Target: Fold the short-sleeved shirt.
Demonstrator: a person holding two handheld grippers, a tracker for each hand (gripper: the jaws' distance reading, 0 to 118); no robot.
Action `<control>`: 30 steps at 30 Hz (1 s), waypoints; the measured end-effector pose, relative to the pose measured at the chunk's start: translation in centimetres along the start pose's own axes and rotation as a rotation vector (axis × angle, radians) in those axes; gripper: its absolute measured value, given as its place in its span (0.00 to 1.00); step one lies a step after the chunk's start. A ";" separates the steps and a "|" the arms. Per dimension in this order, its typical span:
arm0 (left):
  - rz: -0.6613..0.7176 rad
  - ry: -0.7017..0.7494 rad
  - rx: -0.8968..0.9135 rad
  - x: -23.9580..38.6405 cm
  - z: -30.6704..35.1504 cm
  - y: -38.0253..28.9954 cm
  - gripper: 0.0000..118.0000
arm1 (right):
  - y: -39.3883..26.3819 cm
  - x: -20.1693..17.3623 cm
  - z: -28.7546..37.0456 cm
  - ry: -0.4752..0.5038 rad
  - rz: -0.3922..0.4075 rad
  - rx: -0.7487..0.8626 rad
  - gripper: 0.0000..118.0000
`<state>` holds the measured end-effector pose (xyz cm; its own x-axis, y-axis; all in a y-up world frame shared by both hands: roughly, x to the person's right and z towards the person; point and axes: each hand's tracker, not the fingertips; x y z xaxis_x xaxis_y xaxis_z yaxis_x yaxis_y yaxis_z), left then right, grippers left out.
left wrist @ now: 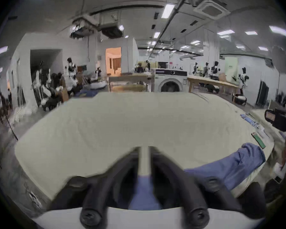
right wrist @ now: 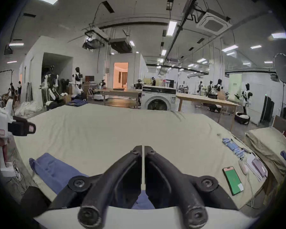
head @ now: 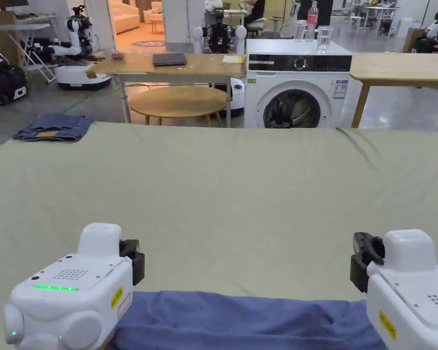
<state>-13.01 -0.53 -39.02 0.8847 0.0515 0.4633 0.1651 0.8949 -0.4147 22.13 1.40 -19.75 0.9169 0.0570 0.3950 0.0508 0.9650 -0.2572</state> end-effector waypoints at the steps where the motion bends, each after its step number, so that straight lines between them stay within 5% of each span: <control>1: 0.057 -0.015 -0.025 -1.9 0.1 -1.0 0.49 | -0.2 -0.3 0.1 -0.002 0.000 -0.003 0.02; 2: 0.114 -0.030 -0.057 -3.7 0.1 -1.9 0.78 | -0.4 -0.6 0.1 -0.002 -0.002 -0.008 0.02; 3: 0.169 -0.042 -0.089 -5.4 0.0 -2.9 0.95 | -0.6 -0.9 0.1 0.003 -0.006 -0.016 0.02; 4: 0.228 -0.062 -0.103 -7.1 0.0 -4.1 1.00 | -0.9 -1.2 0.0 0.007 -0.009 -0.027 0.02; 11: 0.851 -0.356 -0.342 -14.9 -4.2 -12.7 1.00 | -2.3 -3.3 0.0 0.028 -0.038 -0.080 0.02; 13: 1.028 -0.561 -0.328 -14.9 -6.0 -15.1 1.00 | -2.4 -3.6 0.0 0.026 -0.042 -0.083 0.02; 15: 1.016 -0.593 -0.262 -13.8 -6.5 -14.0 1.00 | -2.2 -3.7 -0.1 0.027 -0.046 -0.086 0.02; 18: 1.210 -0.829 -0.360 -11.6 -9.6 -14.4 1.00 | -2.0 -3.9 -0.2 0.028 -0.050 -0.086 0.02; 20: 1.192 -0.724 -0.330 -10.7 -10.4 -14.2 0.87 | -1.8 -4.2 -0.3 0.026 -0.049 -0.087 0.02; 21: 1.167 -0.651 -0.341 -10.3 -10.5 -14.1 0.61 | -1.9 -4.0 -0.3 0.025 -0.047 -0.087 0.02; 22: 1.122 -0.542 -0.394 -10.0 -10.6 -14.0 0.17 | -1.9 -4.1 -0.3 0.026 -0.045 -0.087 0.02; 23: 1.076 -0.472 -0.427 -10.1 -10.7 -14.1 0.06 | -1.9 -4.1 -0.2 0.026 -0.043 -0.085 0.02; 25: 1.079 -0.531 -0.361 -10.8 -10.3 -13.8 0.05 | -1.9 -4.1 -0.1 0.025 -0.036 -0.087 0.02; 30: 0.787 -0.267 -0.212 -13.2 -7.0 -9.8 0.05 | -2.4 -4.1 -0.3 0.031 -0.038 -0.108 0.02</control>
<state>-23.25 -13.09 -46.49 0.6476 0.7496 0.1370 -0.3528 0.4543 -0.8180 18.38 -1.28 -21.03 0.9251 0.0113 0.3796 0.1268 0.9330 -0.3367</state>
